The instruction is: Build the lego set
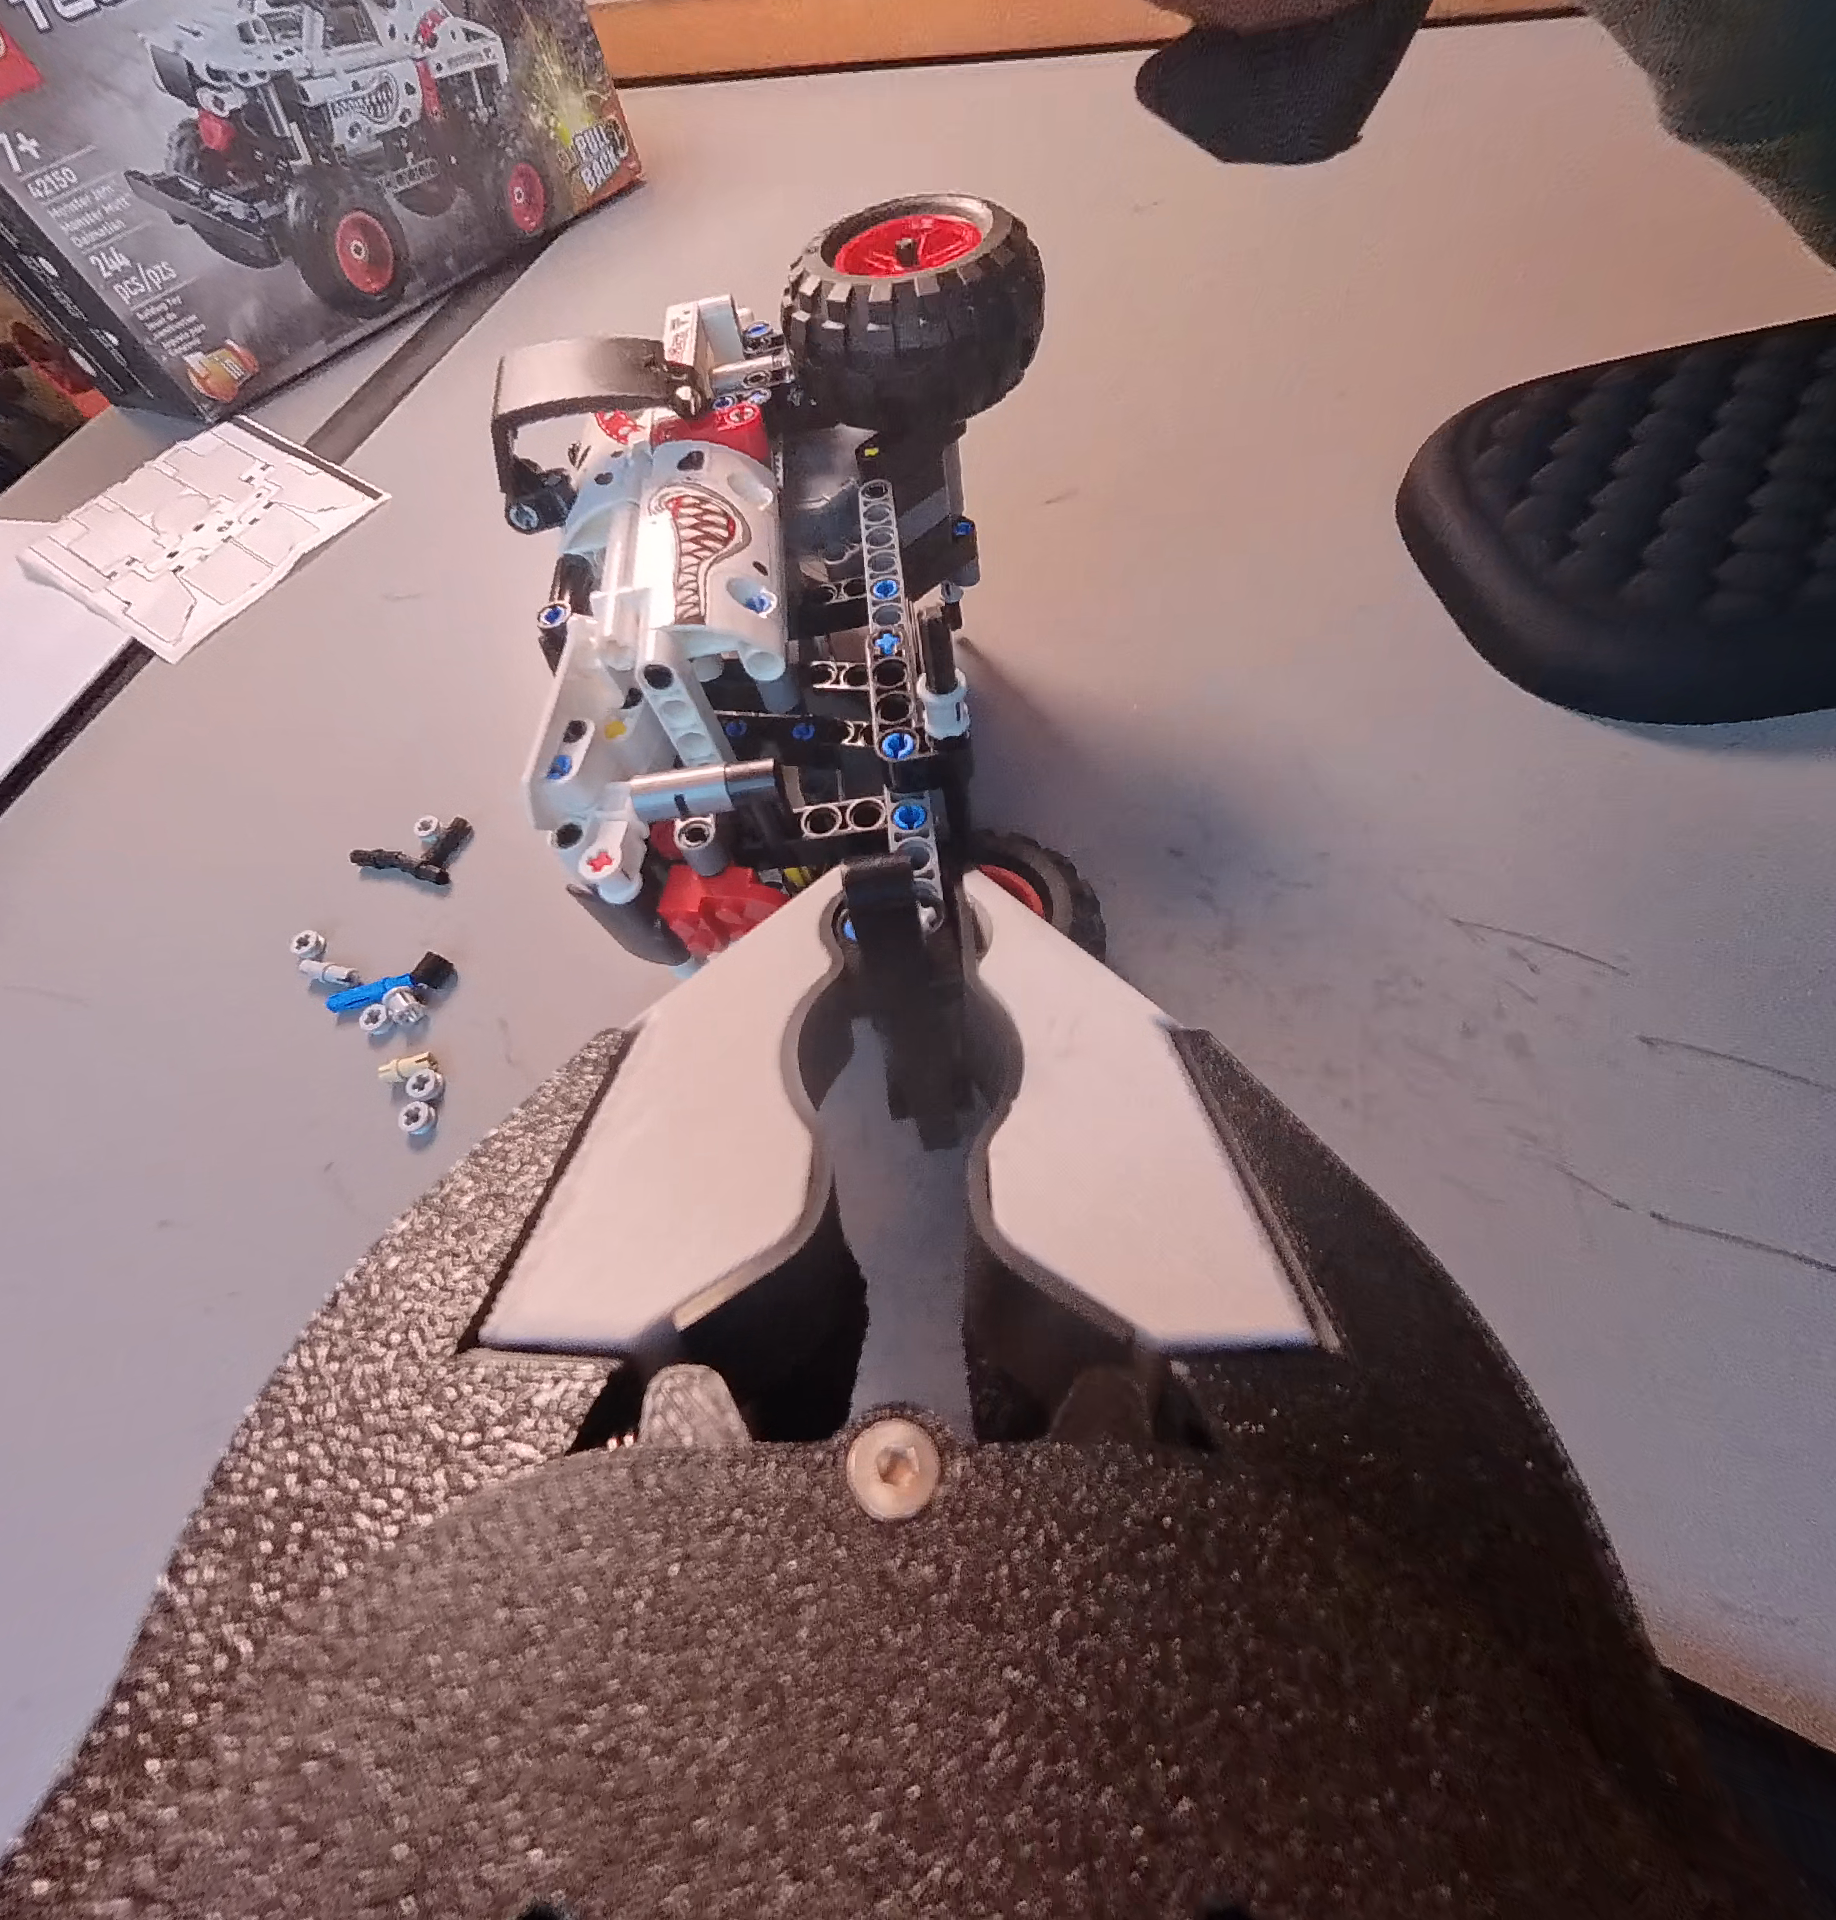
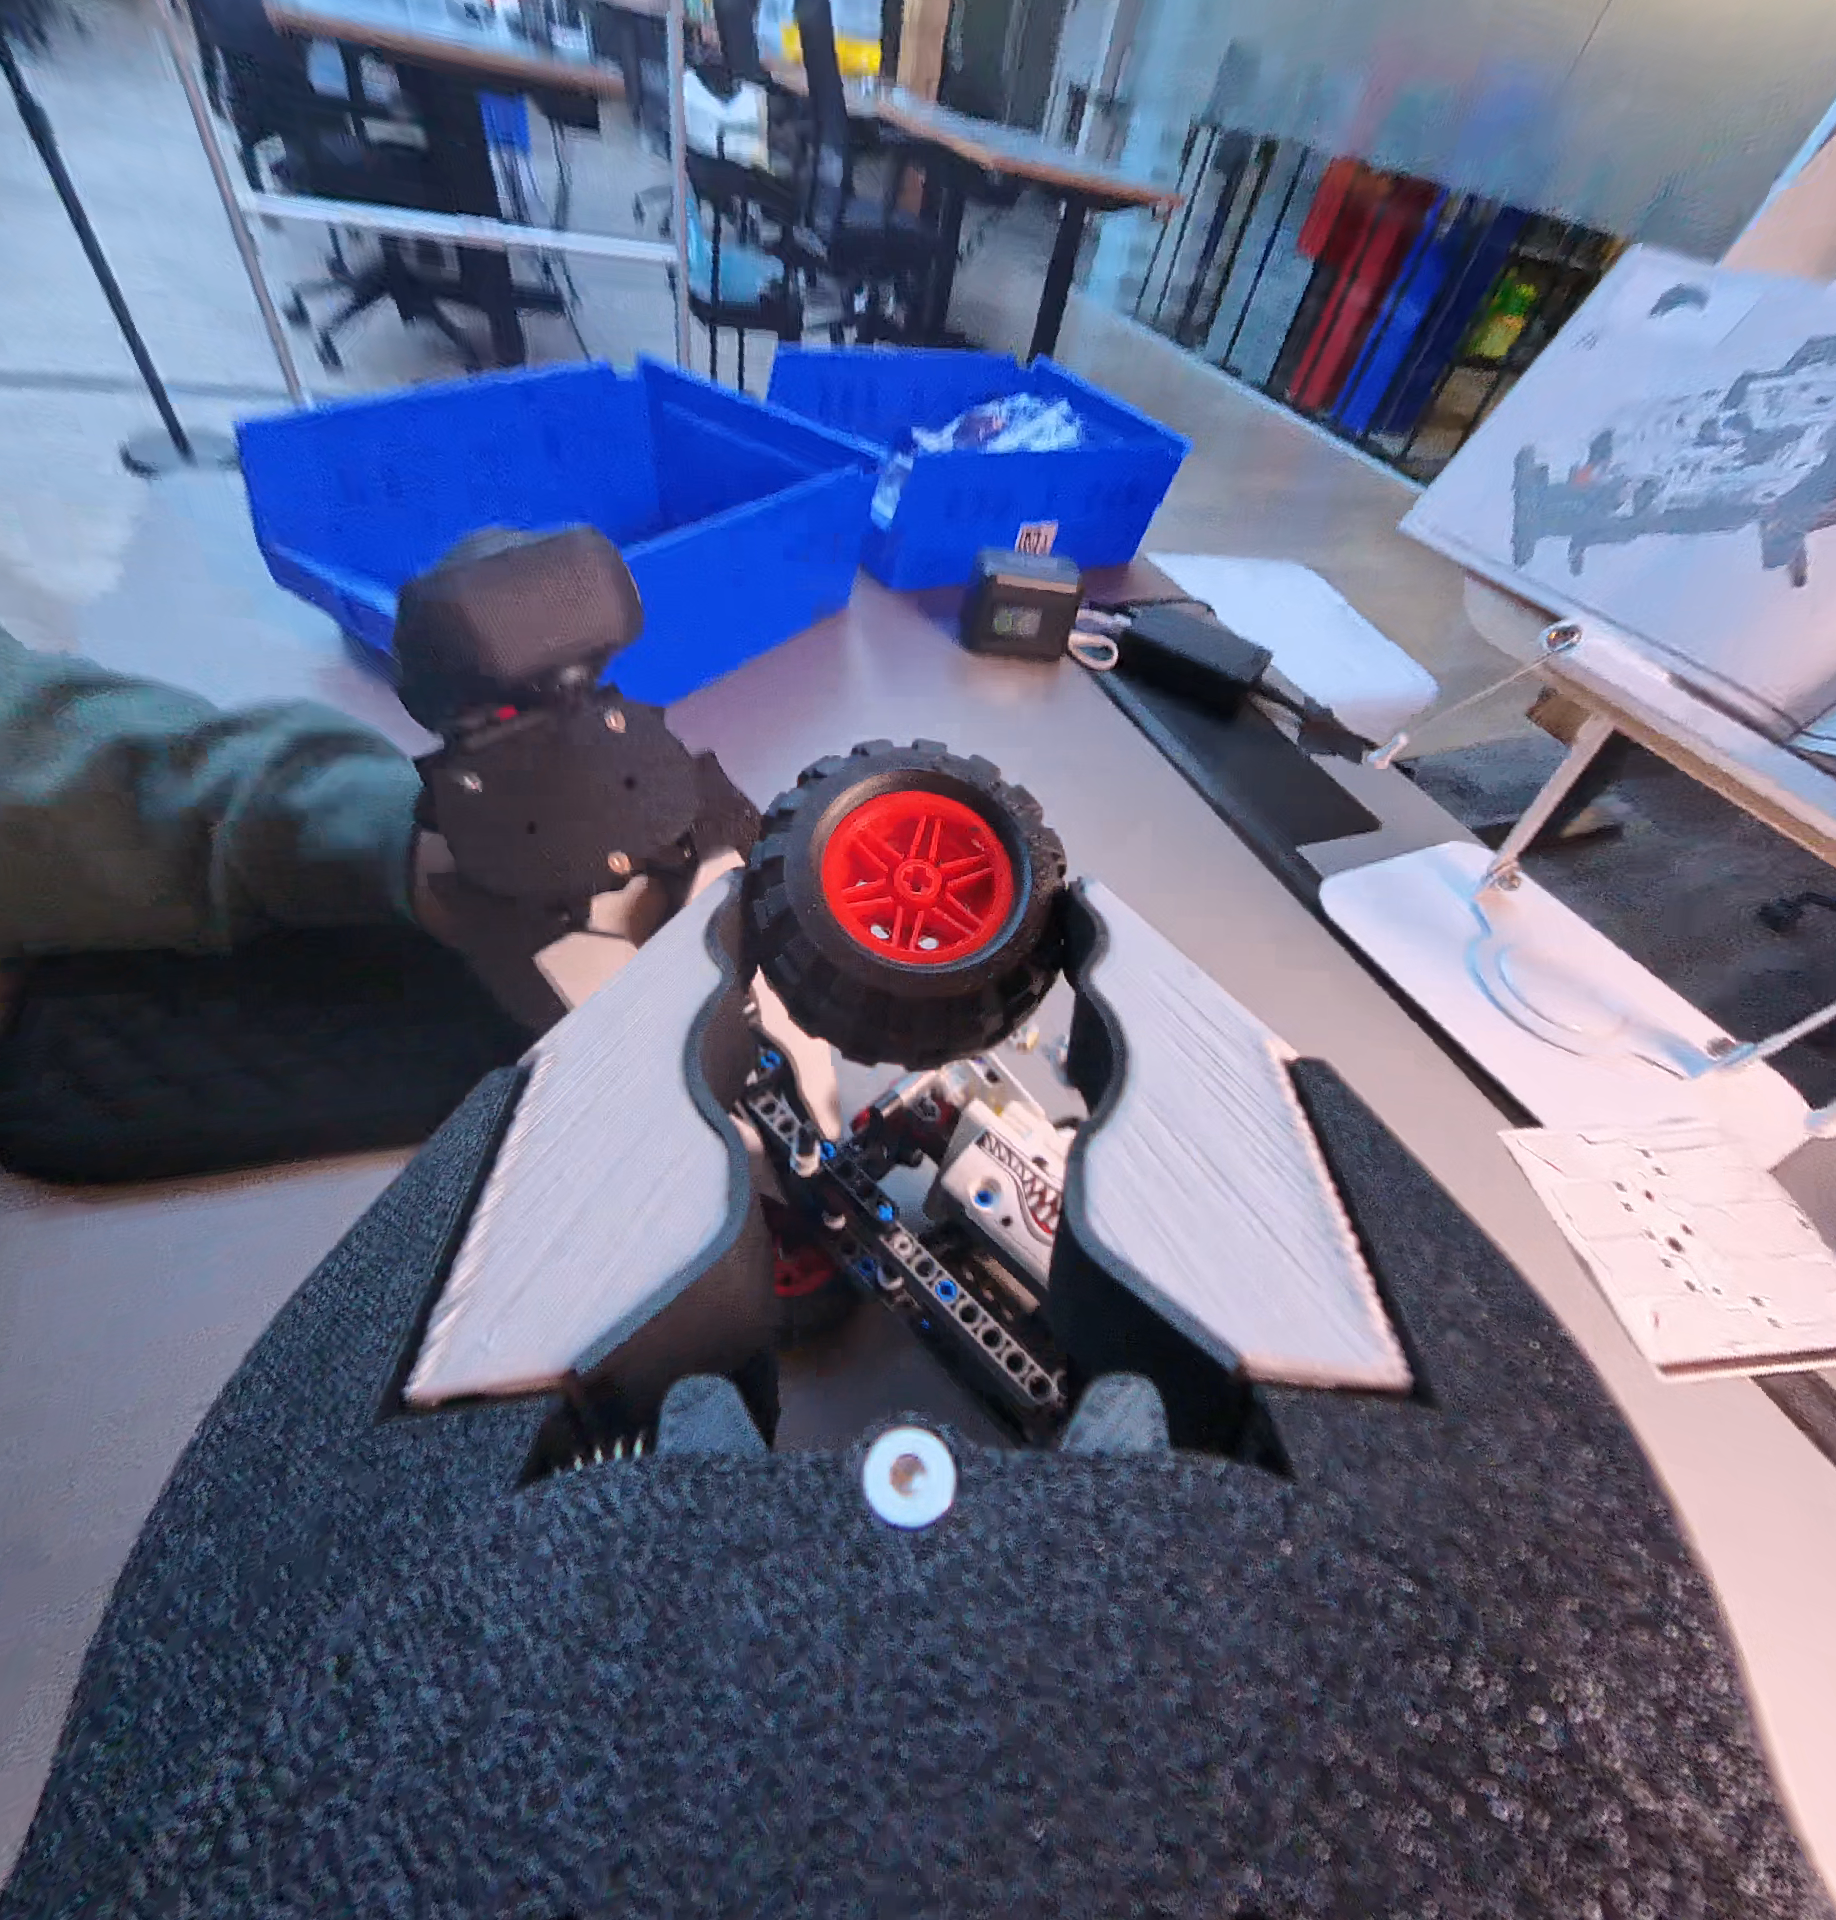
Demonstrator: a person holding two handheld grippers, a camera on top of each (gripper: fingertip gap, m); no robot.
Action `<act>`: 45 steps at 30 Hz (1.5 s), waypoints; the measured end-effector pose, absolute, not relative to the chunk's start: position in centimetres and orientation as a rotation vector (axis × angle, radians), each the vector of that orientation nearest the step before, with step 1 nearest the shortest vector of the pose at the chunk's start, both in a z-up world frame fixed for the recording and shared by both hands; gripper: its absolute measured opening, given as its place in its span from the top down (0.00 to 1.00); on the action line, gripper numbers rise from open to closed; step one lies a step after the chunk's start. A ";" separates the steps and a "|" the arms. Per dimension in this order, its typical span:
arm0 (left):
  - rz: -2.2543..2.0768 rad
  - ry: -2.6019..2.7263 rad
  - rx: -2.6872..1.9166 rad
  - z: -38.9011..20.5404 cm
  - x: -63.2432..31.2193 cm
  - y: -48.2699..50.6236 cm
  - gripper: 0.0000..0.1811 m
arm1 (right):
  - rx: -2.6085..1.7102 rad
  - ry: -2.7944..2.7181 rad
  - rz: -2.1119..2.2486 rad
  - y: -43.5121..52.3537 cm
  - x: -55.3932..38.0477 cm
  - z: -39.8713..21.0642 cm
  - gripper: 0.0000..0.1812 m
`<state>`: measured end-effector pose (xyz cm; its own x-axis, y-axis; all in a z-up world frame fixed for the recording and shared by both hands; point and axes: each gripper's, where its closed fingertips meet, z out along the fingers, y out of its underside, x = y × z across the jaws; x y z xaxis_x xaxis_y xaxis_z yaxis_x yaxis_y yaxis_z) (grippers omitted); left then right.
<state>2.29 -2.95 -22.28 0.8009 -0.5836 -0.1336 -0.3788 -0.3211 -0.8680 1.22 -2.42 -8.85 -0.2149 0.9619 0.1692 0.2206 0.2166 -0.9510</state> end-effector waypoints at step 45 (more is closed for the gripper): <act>-0.322 0.731 -1.799 -15.3 0.1 -4.7 0.79 | -1.359 -1.793 0.912 4.9 7.0 -19.5 0.66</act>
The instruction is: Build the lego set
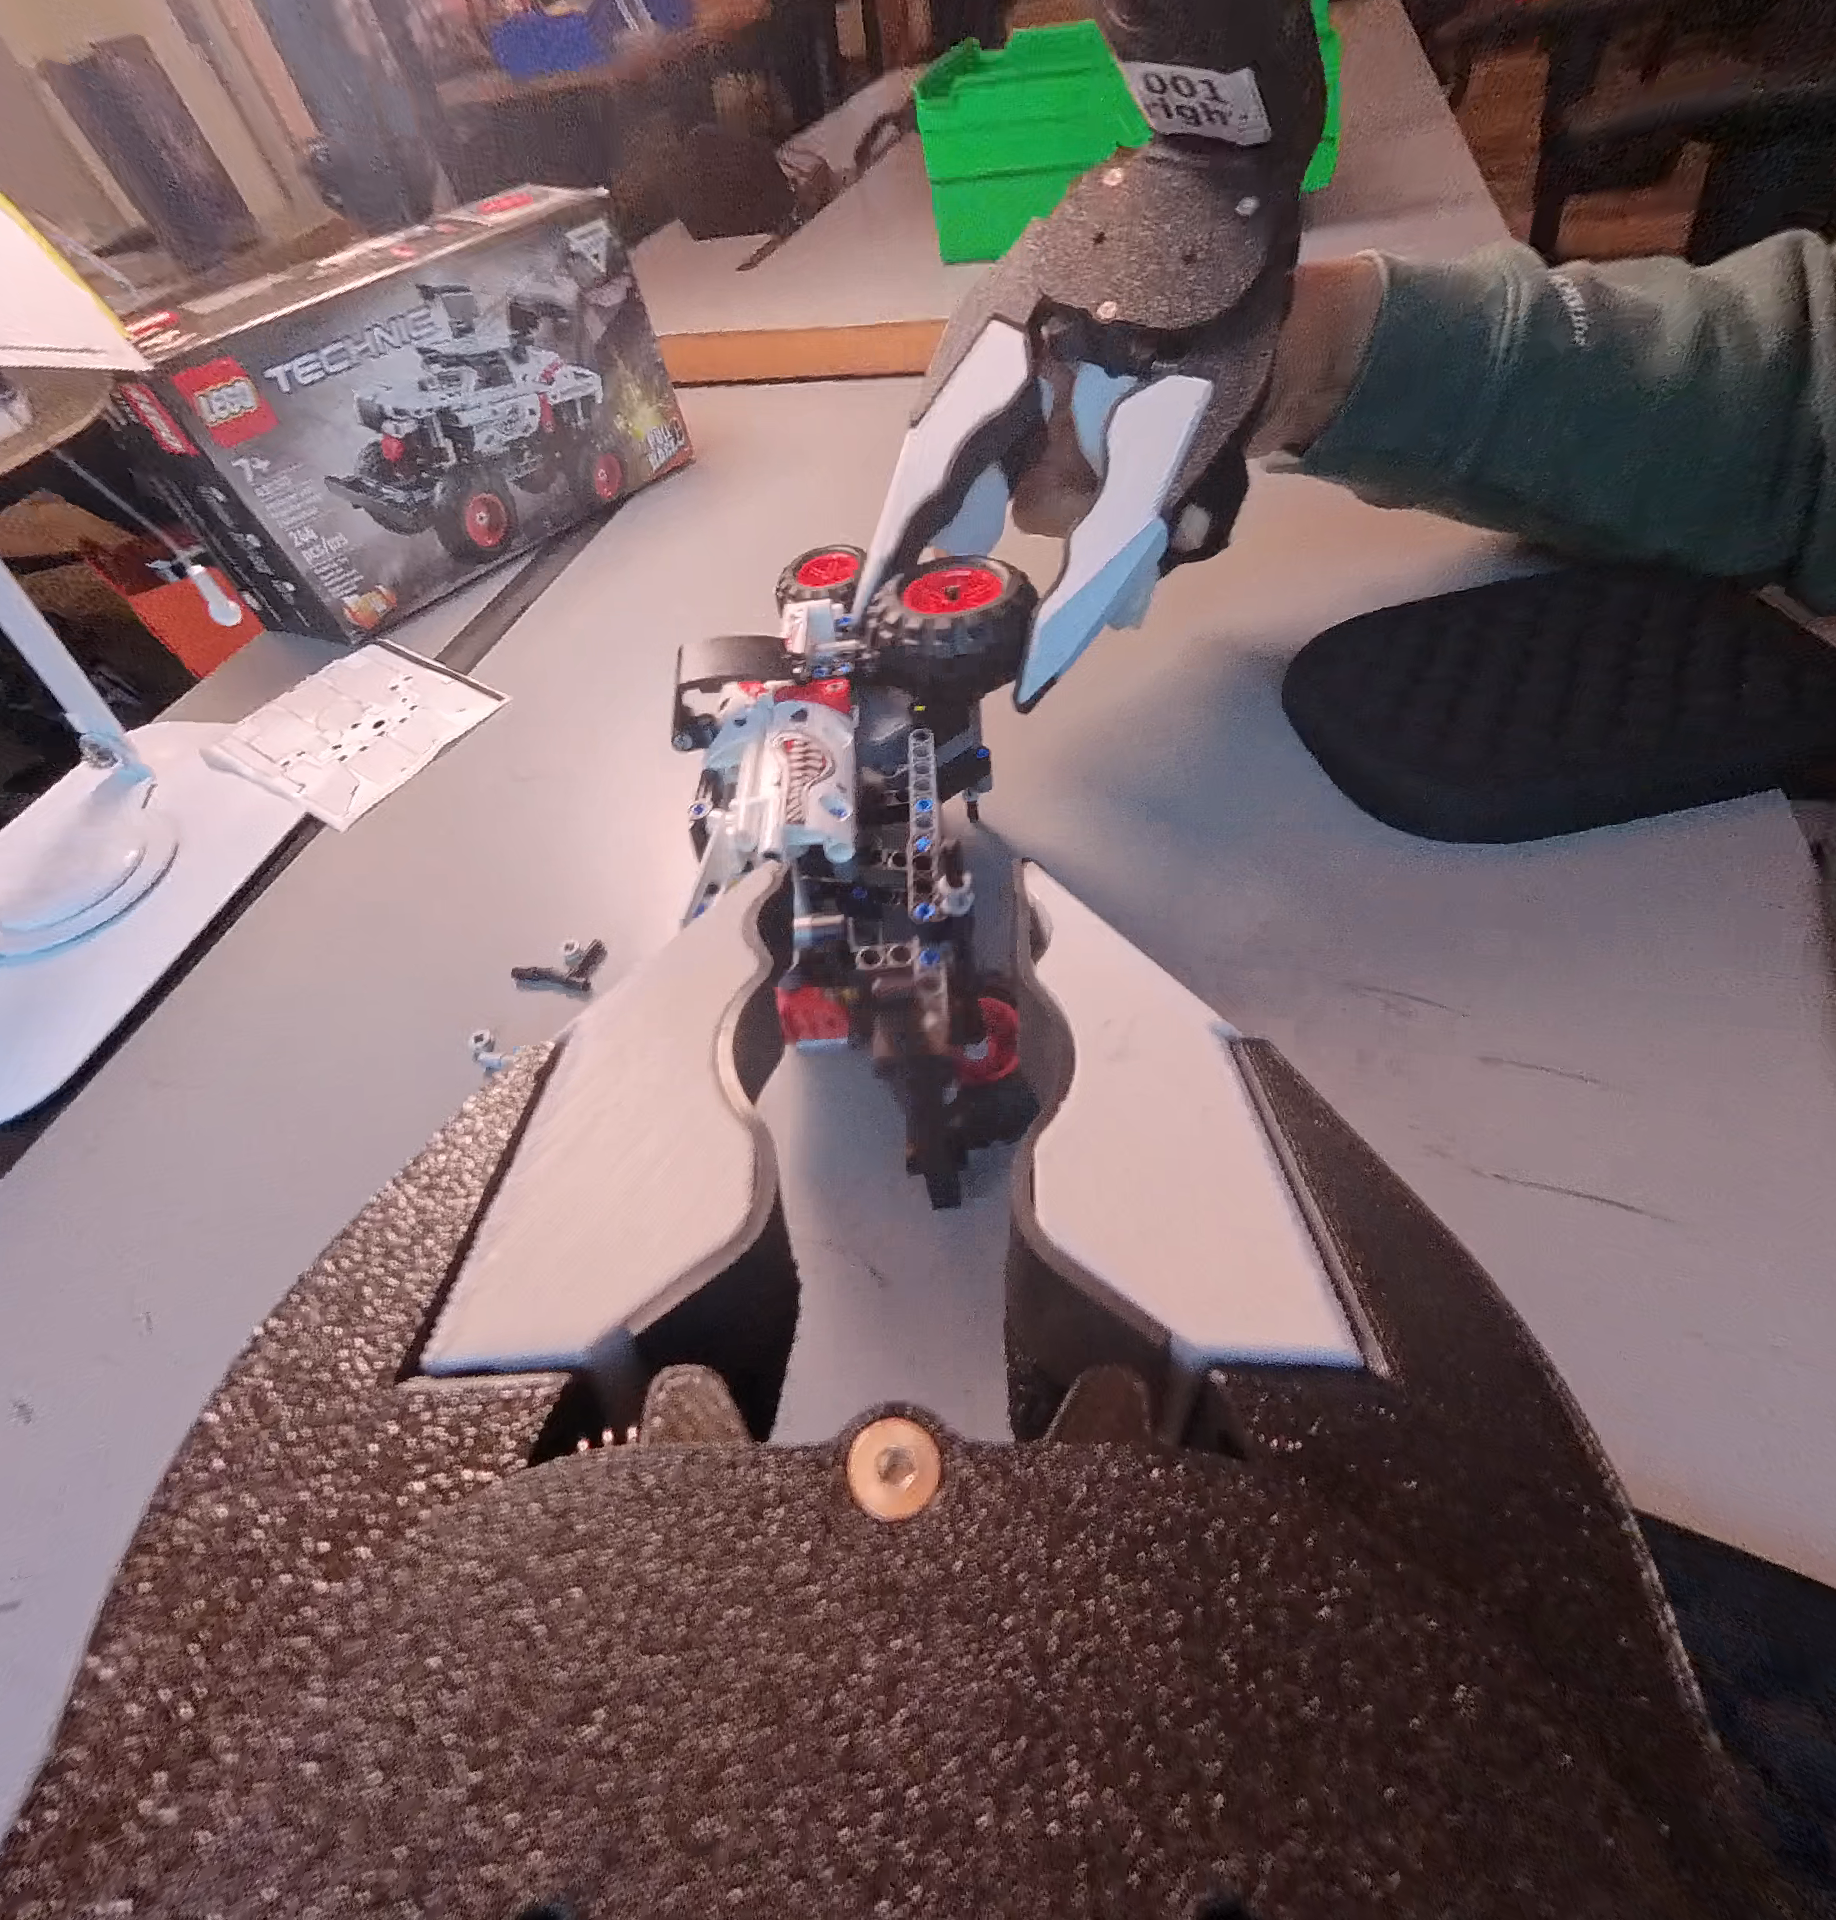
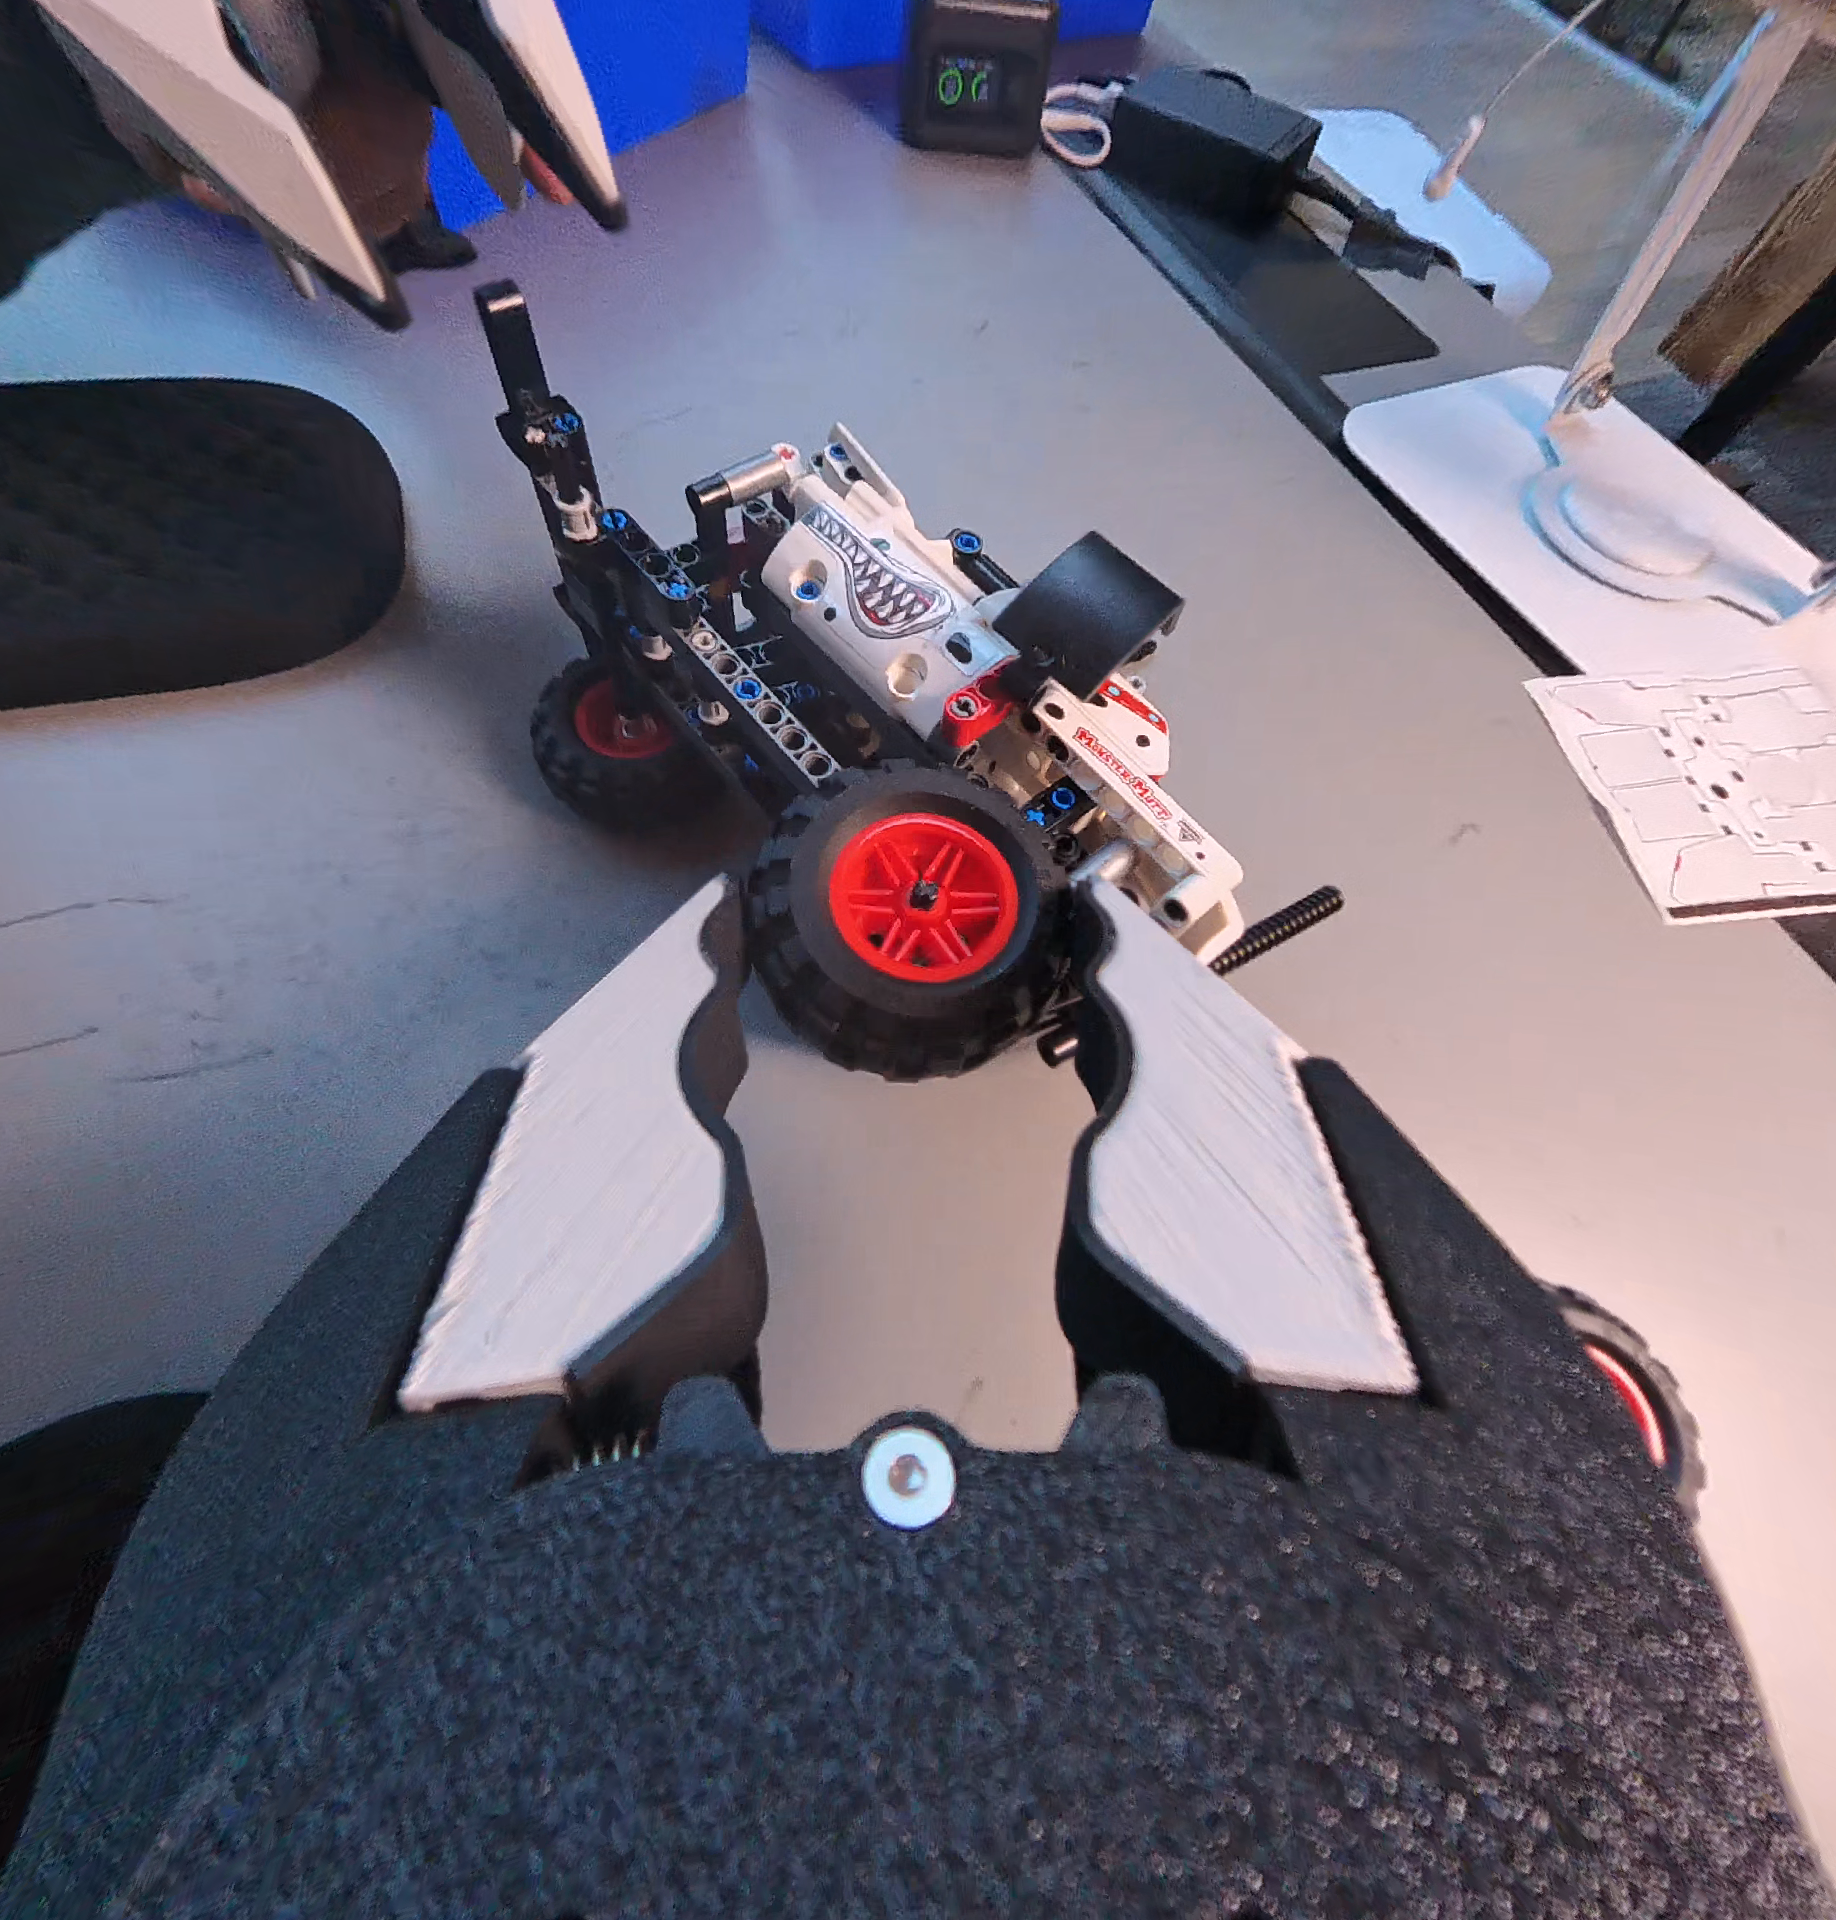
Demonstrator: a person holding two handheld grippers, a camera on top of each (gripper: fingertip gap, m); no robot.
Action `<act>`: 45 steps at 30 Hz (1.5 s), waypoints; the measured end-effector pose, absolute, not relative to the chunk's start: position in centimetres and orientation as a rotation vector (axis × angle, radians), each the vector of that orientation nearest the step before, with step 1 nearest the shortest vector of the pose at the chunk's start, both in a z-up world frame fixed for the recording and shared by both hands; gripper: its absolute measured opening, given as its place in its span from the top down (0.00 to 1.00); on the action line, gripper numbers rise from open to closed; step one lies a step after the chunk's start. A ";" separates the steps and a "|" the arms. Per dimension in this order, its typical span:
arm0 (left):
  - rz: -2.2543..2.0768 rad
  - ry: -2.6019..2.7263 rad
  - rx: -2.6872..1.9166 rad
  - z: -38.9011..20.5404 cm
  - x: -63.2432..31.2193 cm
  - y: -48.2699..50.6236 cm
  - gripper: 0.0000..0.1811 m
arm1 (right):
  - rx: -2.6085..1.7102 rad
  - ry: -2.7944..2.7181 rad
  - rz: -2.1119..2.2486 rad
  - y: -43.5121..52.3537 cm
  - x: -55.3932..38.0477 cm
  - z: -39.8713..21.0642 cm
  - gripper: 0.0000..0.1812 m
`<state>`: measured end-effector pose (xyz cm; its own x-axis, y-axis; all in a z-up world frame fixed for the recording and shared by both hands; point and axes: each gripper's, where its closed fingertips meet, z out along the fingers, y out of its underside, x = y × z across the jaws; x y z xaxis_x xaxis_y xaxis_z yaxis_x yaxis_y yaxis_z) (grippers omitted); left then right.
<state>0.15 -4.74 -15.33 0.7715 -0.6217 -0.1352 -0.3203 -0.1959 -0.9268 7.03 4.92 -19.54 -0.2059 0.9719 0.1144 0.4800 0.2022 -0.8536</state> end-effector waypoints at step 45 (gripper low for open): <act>0.018 1.252 -2.280 -22.6 6.7 0.4 0.94 | -1.069 -1.621 1.255 0.9 8.5 -12.2 0.68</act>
